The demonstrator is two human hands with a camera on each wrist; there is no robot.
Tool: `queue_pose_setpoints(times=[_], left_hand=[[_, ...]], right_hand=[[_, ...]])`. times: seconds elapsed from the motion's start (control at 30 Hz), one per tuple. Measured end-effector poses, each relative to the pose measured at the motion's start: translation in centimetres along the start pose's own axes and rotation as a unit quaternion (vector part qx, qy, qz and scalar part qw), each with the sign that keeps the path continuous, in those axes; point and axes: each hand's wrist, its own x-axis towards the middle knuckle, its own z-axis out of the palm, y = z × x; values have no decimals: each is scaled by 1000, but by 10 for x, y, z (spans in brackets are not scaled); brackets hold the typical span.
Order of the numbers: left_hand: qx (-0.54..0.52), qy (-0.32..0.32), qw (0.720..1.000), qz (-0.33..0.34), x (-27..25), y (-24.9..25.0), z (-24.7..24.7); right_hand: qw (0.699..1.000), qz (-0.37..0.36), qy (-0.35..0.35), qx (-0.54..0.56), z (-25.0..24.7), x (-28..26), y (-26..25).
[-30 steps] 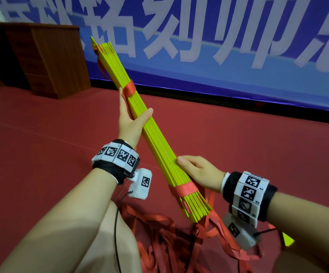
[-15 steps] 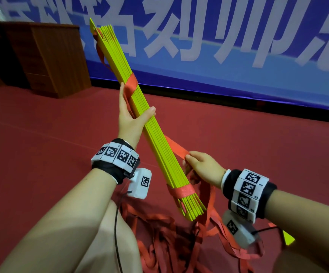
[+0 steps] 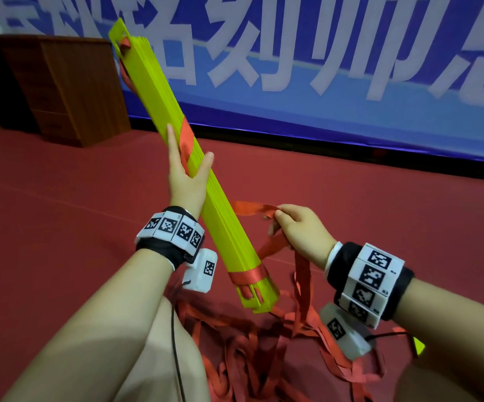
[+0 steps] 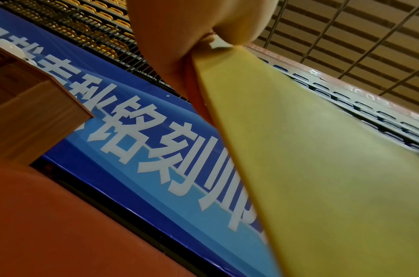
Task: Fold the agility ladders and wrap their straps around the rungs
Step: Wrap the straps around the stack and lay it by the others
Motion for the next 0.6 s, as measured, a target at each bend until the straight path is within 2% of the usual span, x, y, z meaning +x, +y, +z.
queue_pose_setpoints(times=[0.1, 0.2, 0.27, 0.33, 0.5, 0.6], left_hand=[[-26, 13, 1000, -12, -3, 1, 5], [-103, 33, 989, -105, -3, 3, 6], [-172, 57, 965, -190, 3, 3, 2], [-206, 67, 947, -238, 6, 2, 0], [-262, 42, 939, -217, -1, 9, 4], [-260, 17, 944, -204, -5, 13, 7]], right_hand=[[999, -32, 21, 7, 2, -4, -9], [998, -45, 23, 27, 0, -6, -12], [998, -55, 25, 5, -3, -6, -10], [997, -65, 27, -20, -4, -5, -6], [993, -108, -13, -43, 13, -15, 4], [981, -153, -20, -116, 26, -20, 11]])
